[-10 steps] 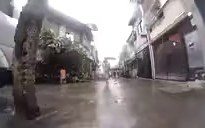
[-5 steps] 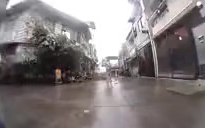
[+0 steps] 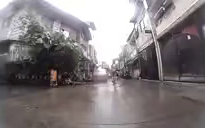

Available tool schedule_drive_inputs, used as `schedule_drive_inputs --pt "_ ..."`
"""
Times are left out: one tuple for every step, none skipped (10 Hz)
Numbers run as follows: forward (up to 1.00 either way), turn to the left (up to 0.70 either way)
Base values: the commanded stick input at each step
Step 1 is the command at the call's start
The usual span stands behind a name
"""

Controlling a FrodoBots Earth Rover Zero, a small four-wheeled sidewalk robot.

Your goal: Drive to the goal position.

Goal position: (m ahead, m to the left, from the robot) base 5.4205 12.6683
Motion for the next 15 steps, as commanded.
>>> schedule_drive_inputs --pt "0.99 0.4" --pt "0.99 0.4" --pt "0.99 0.4" --pt "0.99 0.4" --pt "0.99 0.4" --pt "0.99 0.4" --pt "0.04 0.98" --pt "0.0 1.0" --pt "0.0 0.01" --pt "0.39 0.0" --pt "0.85 0.0" --pt "0.99 0.0" --pt "0.99 0.0" --pt "0.99 0.0" --pt "0.99 0.0"
